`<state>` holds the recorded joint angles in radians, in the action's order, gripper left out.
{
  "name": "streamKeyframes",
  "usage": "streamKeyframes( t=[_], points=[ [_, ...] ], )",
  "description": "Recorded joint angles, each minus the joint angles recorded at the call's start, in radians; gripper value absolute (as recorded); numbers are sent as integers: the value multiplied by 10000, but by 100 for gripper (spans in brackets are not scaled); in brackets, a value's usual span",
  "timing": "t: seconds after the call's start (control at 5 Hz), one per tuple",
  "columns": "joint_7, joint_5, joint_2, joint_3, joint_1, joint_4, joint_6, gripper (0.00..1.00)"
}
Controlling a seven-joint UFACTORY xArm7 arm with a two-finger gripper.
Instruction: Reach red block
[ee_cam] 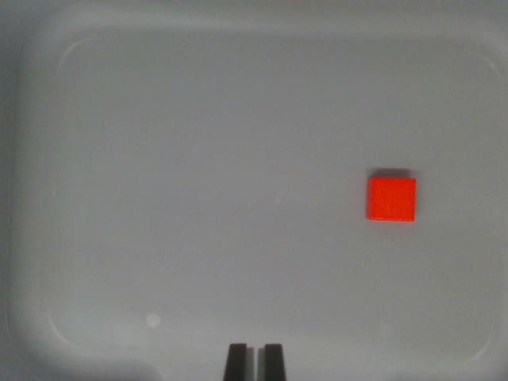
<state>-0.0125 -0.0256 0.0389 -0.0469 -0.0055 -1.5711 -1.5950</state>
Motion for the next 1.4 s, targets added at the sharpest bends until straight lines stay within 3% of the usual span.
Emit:
streamKeyframes(
  t=[1.4],
  points=[
    [3, 2, -108, 25, -29, 97, 197, 0]
  ],
)
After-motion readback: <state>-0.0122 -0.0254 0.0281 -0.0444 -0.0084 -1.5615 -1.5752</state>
